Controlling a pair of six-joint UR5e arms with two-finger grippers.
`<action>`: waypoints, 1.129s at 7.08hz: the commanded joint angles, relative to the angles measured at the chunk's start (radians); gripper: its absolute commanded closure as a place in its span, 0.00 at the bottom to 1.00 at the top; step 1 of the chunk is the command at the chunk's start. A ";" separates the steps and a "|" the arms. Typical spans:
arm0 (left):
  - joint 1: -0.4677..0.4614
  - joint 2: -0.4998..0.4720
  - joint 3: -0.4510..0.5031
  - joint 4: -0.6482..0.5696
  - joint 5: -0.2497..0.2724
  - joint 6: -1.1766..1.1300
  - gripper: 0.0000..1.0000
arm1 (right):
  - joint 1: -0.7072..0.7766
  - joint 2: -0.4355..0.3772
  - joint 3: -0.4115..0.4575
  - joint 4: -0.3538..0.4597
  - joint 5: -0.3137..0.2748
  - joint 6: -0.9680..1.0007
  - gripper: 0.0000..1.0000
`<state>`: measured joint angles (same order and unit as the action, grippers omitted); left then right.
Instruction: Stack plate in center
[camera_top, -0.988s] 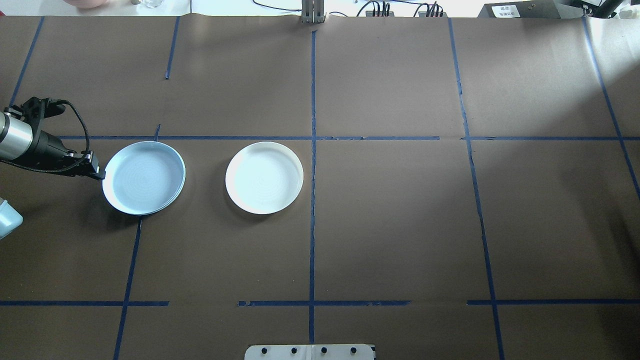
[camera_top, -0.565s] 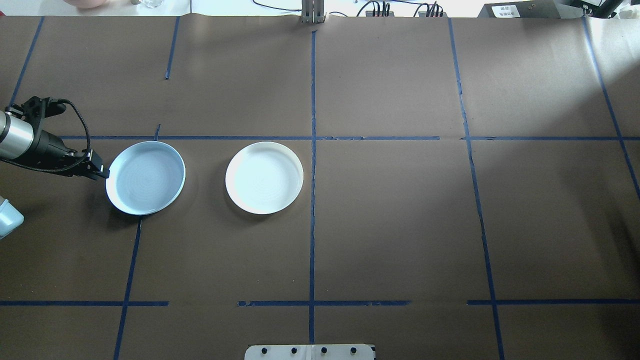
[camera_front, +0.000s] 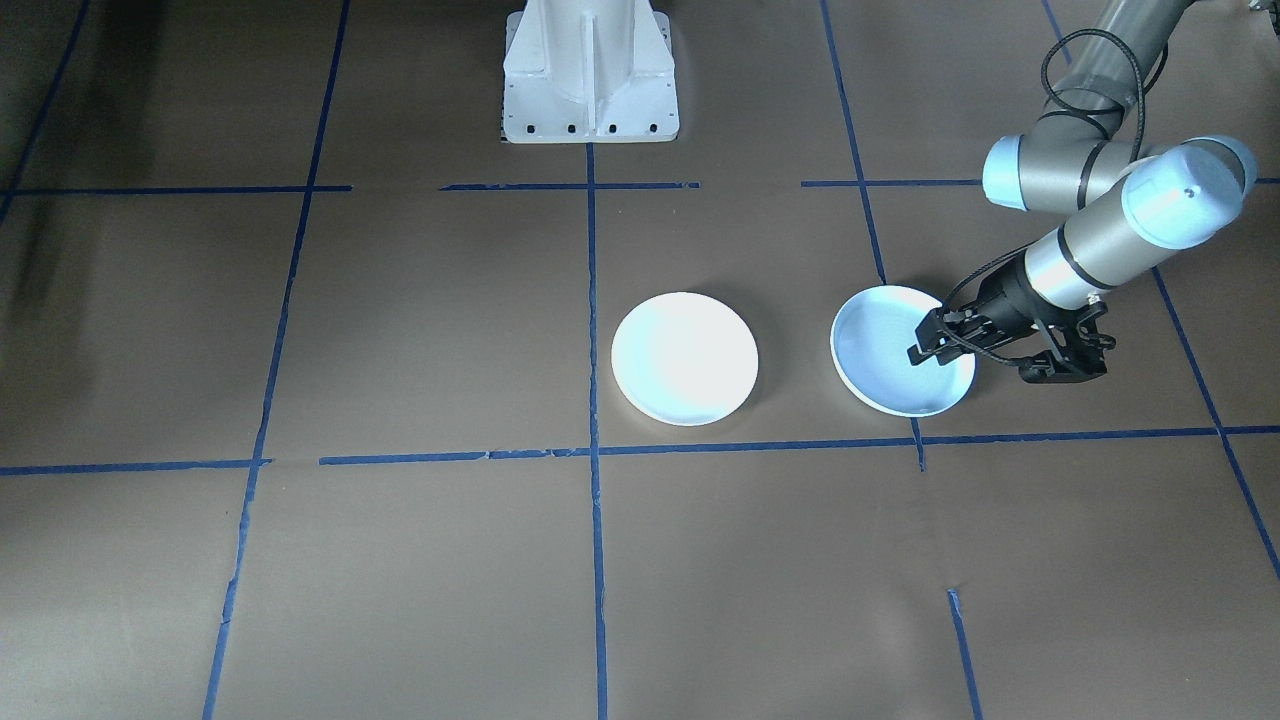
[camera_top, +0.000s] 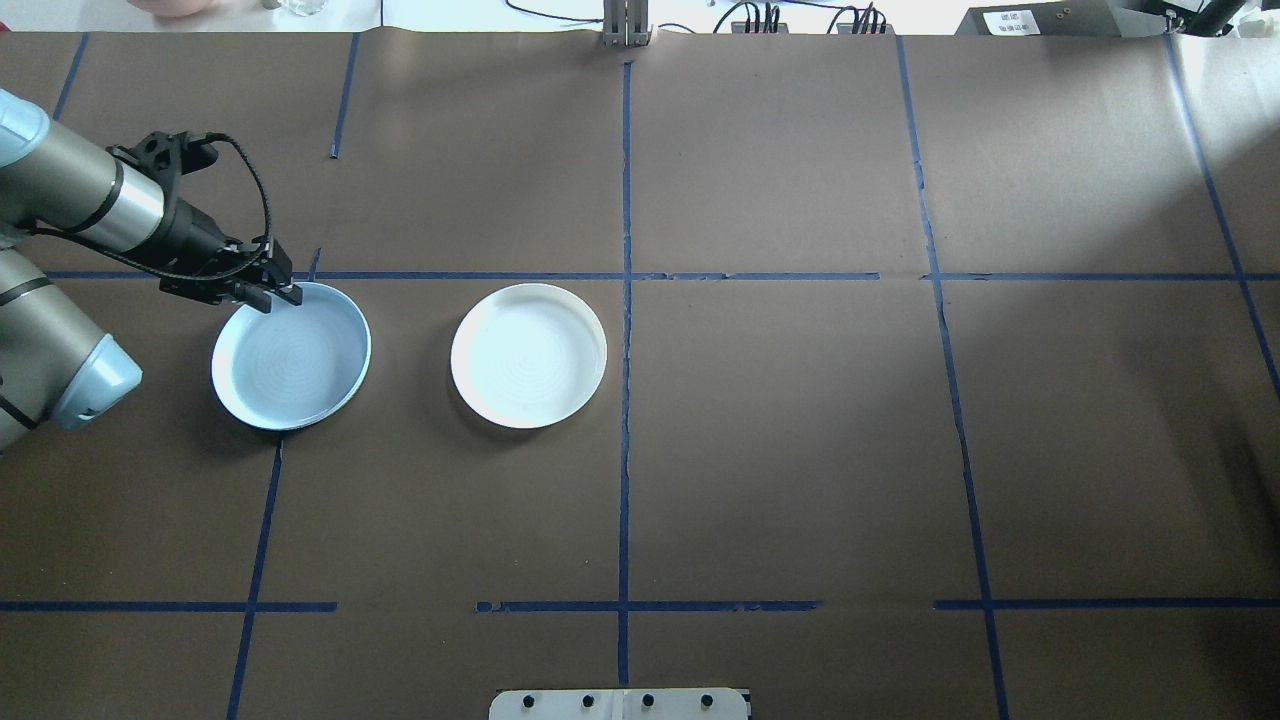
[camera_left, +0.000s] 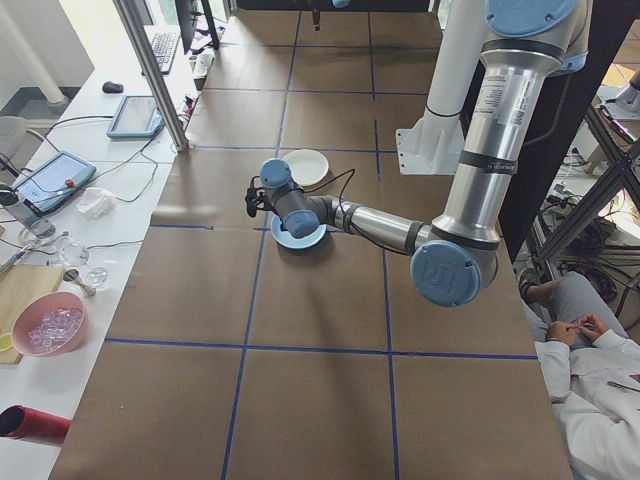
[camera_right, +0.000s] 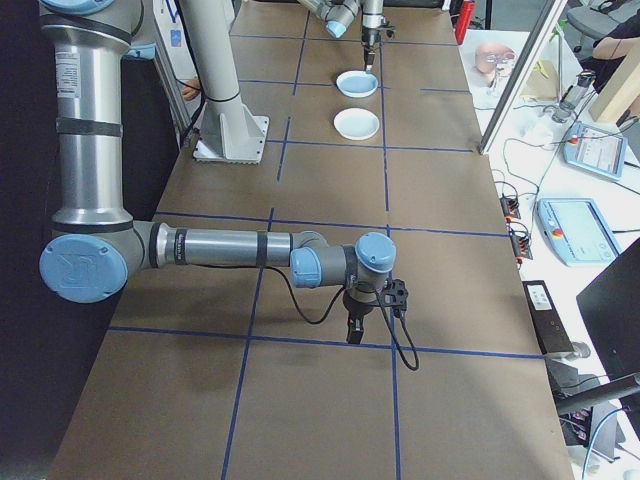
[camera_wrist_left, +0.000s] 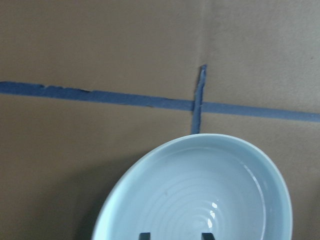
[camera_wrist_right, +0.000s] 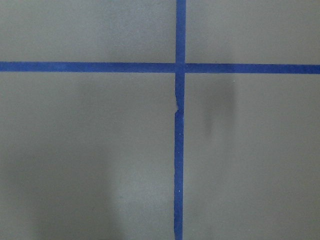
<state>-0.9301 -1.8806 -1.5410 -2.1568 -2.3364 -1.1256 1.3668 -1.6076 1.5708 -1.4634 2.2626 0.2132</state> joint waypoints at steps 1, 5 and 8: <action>0.060 -0.119 -0.004 0.087 0.086 -0.079 0.29 | 0.000 0.000 0.000 0.000 0.000 0.000 0.00; 0.253 -0.166 -0.045 0.158 0.267 -0.163 0.01 | 0.000 0.000 0.000 0.000 0.000 0.000 0.00; 0.312 -0.169 -0.031 0.158 0.267 -0.168 0.09 | 0.000 0.000 0.000 0.000 0.000 0.000 0.00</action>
<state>-0.6369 -2.0470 -1.5797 -1.9998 -2.0699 -1.2915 1.3668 -1.6076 1.5708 -1.4634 2.2626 0.2132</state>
